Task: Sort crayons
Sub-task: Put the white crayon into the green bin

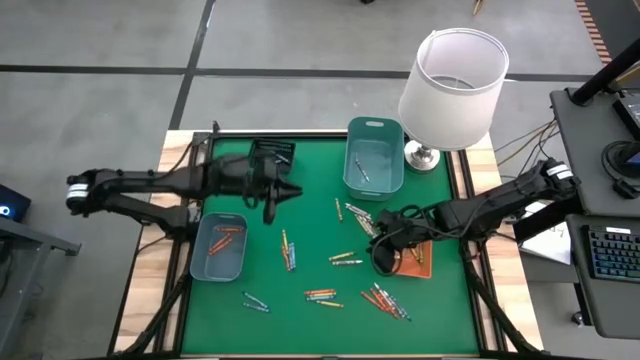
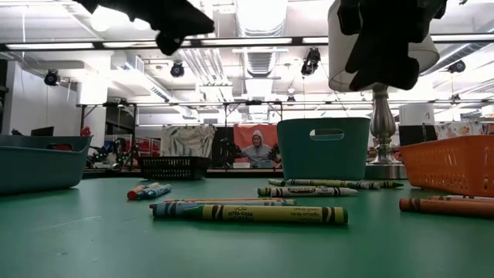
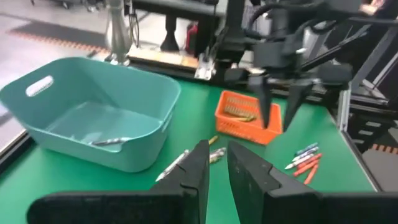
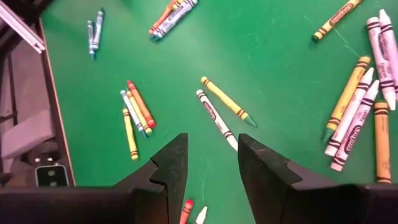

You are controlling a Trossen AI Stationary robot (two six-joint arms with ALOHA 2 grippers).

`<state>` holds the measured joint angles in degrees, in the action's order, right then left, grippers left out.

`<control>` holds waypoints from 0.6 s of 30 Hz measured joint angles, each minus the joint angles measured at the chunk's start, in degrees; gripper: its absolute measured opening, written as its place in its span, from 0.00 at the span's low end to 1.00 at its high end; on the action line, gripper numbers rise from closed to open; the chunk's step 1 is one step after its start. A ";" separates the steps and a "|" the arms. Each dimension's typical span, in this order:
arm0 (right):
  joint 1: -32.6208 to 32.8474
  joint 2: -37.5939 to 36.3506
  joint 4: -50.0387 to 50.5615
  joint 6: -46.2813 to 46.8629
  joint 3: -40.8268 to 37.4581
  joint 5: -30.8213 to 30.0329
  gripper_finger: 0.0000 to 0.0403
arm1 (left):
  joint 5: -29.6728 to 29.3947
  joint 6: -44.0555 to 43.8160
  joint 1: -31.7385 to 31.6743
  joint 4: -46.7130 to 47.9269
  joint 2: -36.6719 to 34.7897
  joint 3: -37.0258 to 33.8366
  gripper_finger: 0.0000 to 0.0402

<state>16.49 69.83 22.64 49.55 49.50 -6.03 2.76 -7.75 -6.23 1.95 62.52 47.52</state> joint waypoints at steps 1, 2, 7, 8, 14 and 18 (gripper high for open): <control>0.01 0.43 -0.50 -0.04 0.00 -0.01 0.32 | -1.96 -0.33 1.91 -0.56 -0.59 -0.66 0.10; 0.00 0.83 -1.11 -0.05 0.00 -0.01 0.32 | -3.84 -0.65 3.66 -1.35 -0.85 -1.14 0.10; 0.00 2.71 -1.96 -0.05 0.00 0.05 0.32 | -11.09 -1.98 10.80 -6.41 -1.35 -3.04 0.10; 0.00 3.03 -1.89 -0.05 0.00 0.05 0.32 | -12.24 -2.01 12.00 -7.60 -1.37 -3.36 0.10; 0.00 4.91 -3.34 -4.02 0.00 -0.31 0.32 | -16.84 -1.69 17.88 -11.58 -0.87 -3.75 0.10; -0.02 7.68 -6.58 -11.76 0.00 -3.53 0.32 | -17.89 -1.06 19.49 -12.01 -0.31 -3.84 0.10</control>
<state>16.47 77.51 16.06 37.79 49.50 -9.56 -15.14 -8.81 13.27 -10.05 62.21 43.68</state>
